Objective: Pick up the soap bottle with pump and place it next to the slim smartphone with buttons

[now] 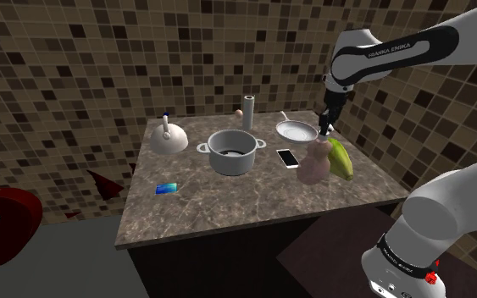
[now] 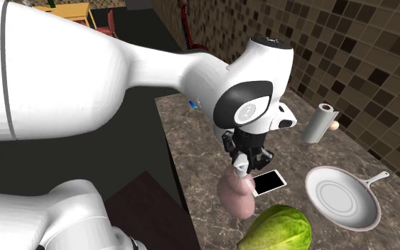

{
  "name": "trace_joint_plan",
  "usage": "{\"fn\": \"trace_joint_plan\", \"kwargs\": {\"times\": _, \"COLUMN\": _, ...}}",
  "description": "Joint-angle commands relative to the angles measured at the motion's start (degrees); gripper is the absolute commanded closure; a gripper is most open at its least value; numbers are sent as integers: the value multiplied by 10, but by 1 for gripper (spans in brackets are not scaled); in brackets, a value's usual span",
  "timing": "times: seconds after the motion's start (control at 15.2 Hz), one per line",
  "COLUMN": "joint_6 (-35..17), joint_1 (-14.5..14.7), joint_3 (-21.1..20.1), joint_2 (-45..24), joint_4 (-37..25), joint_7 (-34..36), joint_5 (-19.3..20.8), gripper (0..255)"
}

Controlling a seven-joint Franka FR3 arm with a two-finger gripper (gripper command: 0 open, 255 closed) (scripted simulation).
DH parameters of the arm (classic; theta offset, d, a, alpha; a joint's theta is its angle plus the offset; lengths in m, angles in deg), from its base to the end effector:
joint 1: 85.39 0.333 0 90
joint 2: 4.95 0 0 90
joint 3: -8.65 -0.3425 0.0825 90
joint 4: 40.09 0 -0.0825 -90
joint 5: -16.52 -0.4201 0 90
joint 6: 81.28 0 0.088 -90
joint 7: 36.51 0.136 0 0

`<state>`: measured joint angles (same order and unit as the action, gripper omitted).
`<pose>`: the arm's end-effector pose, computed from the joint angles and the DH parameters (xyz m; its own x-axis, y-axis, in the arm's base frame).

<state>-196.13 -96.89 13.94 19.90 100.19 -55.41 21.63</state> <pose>0.4120 -0.1326 0.4349 0.9962 0.0829 -0.0247 0.0838 -0.9958 0.0357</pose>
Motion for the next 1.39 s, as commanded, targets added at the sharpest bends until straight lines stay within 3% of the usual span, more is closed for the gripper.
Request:
{"fn": "trace_joint_plan", "kwargs": {"times": 0.0, "joint_6": -1, "joint_1": 0, "joint_3": 0, "joint_2": 0, "joint_4": 0, "joint_7": 0, "joint_5": 0, "gripper": 255}}
{"fn": "trace_joint_plan", "kwargs": {"times": 0.26, "joint_6": -1, "joint_1": 0, "joint_3": 0, "joint_2": 0, "joint_4": 0, "joint_7": 0, "joint_5": 0, "gripper": 255}}
{"fn": "trace_joint_plan", "kwargs": {"times": 0.33, "joint_6": -1, "joint_1": 0, "joint_3": 0, "joint_2": 0, "joint_4": 0, "joint_7": 0, "joint_5": 0, "gripper": 0}}
{"fn": "trace_joint_plan", "kwargs": {"times": 0.66, "joint_6": -1, "joint_1": 0, "joint_3": 0, "joint_2": 0, "joint_4": 0, "joint_7": 0, "joint_5": 0, "gripper": 0}}
{"fn": "trace_joint_plan", "kwargs": {"times": 0.92, "joint_6": 75, "joint_1": 2, "joint_3": -4, "joint_2": 15, "joint_4": -61, "joint_7": -1, "joint_5": -3, "gripper": 0}}
{"fn": "trace_joint_plan", "kwargs": {"times": 1.32, "joint_6": 75, "joint_1": 2, "joint_3": -4, "joint_2": 15, "joint_4": -61, "joint_7": -1, "joint_5": -3, "gripper": 0}}
